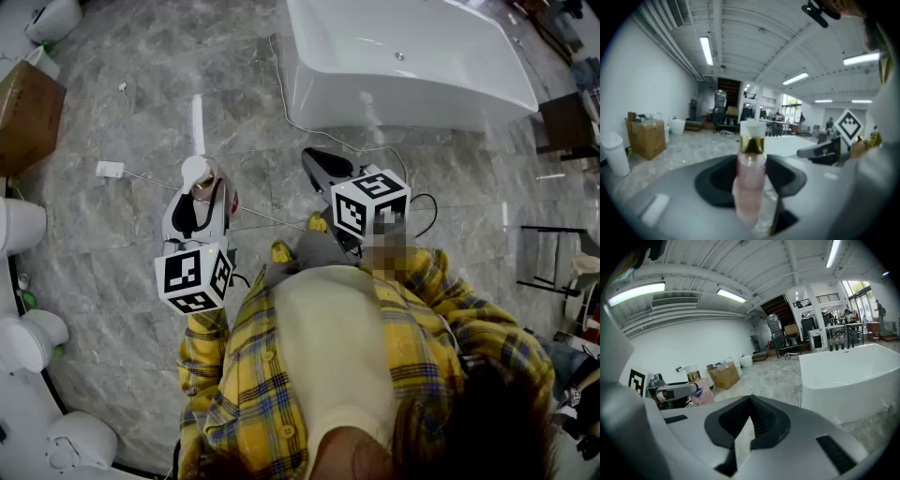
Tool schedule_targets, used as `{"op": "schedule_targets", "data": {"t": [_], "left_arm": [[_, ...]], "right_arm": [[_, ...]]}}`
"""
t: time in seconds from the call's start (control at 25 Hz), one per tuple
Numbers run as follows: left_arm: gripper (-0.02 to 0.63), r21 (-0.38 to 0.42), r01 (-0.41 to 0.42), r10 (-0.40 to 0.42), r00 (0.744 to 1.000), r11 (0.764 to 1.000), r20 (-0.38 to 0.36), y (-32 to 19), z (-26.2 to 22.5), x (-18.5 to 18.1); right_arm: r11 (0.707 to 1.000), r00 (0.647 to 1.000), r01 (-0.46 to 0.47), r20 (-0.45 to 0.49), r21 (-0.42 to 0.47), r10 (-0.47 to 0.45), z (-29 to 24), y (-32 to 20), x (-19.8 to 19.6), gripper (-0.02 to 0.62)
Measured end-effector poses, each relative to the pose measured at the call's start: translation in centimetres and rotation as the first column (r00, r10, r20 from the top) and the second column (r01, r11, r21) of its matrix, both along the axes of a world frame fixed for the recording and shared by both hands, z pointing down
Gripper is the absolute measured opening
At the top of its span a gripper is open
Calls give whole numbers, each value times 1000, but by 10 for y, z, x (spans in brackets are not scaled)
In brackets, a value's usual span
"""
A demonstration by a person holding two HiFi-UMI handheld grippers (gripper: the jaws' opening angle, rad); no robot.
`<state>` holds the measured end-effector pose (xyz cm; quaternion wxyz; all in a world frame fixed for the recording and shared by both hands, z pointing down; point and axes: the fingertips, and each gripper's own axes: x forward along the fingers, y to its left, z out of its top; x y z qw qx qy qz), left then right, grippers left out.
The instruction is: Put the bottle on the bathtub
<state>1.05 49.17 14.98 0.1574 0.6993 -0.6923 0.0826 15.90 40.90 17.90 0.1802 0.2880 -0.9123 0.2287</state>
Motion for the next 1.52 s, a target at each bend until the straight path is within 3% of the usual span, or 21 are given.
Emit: {"op": "schedule_targets", "data": {"t": [0.72,1.28,1.52], "left_arm": [[199,-5,-10,10,1000,1000,2,-2,9,-12],[199,4,36,-36,999,999,-3,-87,20,-44],[199,-38,55,-55,998,998,-16,-138,34,-55]], "right_arm": [[996,999,-38,-5,-75,37,17,2,-1,14],[992,999,22,-21,-121,-25,42,-95,-48,14],[987,996,65,-44,-148,-73,49,-141,-64,14]]}}
